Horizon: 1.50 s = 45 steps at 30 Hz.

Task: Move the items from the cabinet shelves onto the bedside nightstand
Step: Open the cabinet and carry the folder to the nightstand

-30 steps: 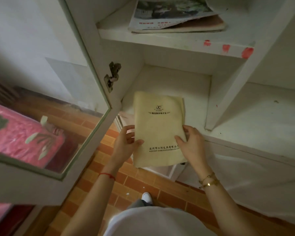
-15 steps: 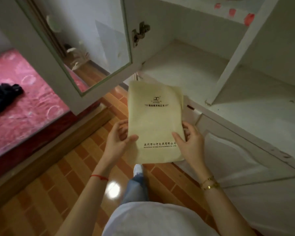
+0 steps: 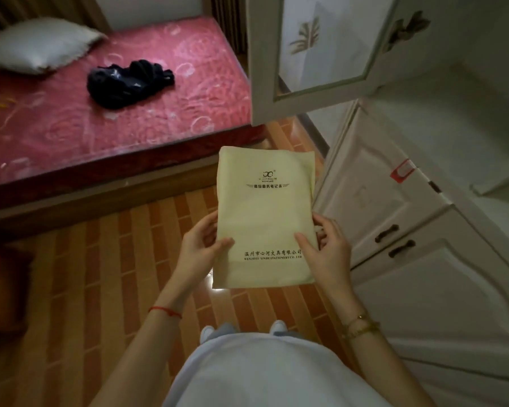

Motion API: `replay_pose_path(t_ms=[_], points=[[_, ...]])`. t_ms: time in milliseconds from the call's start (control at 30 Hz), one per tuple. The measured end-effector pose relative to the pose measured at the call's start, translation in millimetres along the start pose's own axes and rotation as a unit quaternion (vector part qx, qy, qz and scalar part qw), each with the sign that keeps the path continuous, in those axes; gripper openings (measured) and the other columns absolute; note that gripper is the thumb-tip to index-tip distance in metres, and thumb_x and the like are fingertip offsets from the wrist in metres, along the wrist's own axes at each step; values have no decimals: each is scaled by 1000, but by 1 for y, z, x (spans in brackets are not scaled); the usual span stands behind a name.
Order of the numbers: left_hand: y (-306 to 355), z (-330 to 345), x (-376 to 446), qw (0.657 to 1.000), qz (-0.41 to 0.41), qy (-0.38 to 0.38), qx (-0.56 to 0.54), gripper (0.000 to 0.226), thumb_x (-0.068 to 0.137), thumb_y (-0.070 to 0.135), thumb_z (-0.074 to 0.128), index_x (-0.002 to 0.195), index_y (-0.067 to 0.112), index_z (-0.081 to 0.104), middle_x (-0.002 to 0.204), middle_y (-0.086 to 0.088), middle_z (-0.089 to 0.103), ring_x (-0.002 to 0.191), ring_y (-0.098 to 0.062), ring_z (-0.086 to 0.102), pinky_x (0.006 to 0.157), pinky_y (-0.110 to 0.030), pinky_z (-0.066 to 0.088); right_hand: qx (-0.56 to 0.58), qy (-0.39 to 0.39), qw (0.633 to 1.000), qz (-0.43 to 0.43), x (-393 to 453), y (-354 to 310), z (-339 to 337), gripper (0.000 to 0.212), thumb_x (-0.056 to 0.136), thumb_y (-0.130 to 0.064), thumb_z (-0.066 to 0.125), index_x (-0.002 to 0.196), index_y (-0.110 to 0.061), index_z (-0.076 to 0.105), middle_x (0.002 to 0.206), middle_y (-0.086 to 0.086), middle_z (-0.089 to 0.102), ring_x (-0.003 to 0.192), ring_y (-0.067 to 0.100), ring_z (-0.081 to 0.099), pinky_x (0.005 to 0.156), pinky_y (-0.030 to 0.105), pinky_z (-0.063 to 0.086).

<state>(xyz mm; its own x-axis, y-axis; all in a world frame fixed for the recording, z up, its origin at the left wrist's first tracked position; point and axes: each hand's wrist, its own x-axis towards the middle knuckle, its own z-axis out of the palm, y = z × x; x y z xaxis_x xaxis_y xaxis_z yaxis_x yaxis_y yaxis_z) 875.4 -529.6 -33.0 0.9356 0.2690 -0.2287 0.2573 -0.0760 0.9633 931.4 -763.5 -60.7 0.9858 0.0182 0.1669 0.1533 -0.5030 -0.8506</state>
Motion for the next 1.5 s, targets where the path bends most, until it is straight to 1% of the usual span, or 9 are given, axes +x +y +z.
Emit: replay_pose_path(t_ms=[133, 233, 400, 833, 933, 1067, 1200, 1333, 1500], points=[[-14, -55, -25, 998, -6, 69, 0, 61, 84, 0, 71, 139, 18, 50, 118, 11, 66, 102, 4, 66, 79, -15, 55, -1, -60, 997, -45, -5, -30, 48, 45, 80, -19, 76, 122, -12, 61, 105, -4, 59, 81, 7, 53, 71, 12, 46], [-27, -102, -44, 993, -18, 119, -9, 62, 84, -1, 71, 139, 17, 51, 121, 9, 66, 104, 2, 66, 81, -15, 54, 4, -114, 991, -65, -13, -56, 90, 46, 81, -24, 75, 123, -17, 61, 102, -9, 58, 79, 5, 55, 68, 20, 49], [-46, -183, -72, 980, -40, 193, -15, 64, 84, 0, 72, 142, 16, 48, 123, 9, 65, 107, 0, 65, 84, -17, 55, 17, -176, 979, -98, -33, -104, 167, 43, 81, -22, 74, 122, -19, 61, 104, -13, 58, 88, -10, 53, 69, 3, 42], [-84, -343, -121, 932, -78, 350, -61, 66, 84, -7, 69, 143, 9, 45, 118, 7, 63, 92, 13, 65, 79, -9, 53, 46, -301, 937, -172, -77, -210, 336, 42, 81, -15, 75, 120, -13, 62, 104, -5, 62, 84, 0, 56, 74, 14, 46], [-91, -371, -117, 918, -87, 379, -76, 66, 84, -8, 68, 144, 8, 44, 123, 1, 62, 93, 12, 65, 82, -11, 53, 44, -330, 923, -190, -72, -227, 373, 42, 81, -16, 75, 121, -14, 61, 107, -5, 63, 86, 5, 57, 75, 22, 50], [-100, -414, -99, 899, -93, 418, -94, 66, 85, -7, 68, 145, 7, 44, 134, -6, 60, 110, -9, 64, 97, -26, 52, 47, -365, 907, -205, -58, -251, 435, 42, 80, -16, 75, 120, -17, 62, 103, -7, 63, 87, -1, 56, 73, 8, 42], [-109, -466, -70, 883, -97, 448, -100, 68, 86, -3, 69, 146, 11, 42, 134, -1, 59, 108, 1, 61, 88, -14, 53, 51, -397, 888, -227, -35, -283, 505, 43, 79, -15, 75, 119, -18, 62, 101, -10, 62, 86, -6, 54, 71, 3, 38], [-111, -524, -35, 860, -93, 488, -117, 68, 86, -5, 68, 147, 9, 42, 137, -6, 59, 118, -15, 62, 89, -17, 54, 64, -431, 865, -249, -4, -323, 579, 42, 79, -17, 75, 119, -19, 62, 102, -13, 62, 89, -10, 53, 74, 2, 37], [-105, -603, 11, 827, -82, 539, -138, 68, 85, -5, 70, 145, 12, 44, 135, -5, 61, 115, -10, 63, 86, -13, 53, 75, -470, 833, -282, 34, -388, 678, 42, 80, -19, 74, 120, -21, 61, 106, -17, 60, 97, -10, 54, 80, 3, 38]])
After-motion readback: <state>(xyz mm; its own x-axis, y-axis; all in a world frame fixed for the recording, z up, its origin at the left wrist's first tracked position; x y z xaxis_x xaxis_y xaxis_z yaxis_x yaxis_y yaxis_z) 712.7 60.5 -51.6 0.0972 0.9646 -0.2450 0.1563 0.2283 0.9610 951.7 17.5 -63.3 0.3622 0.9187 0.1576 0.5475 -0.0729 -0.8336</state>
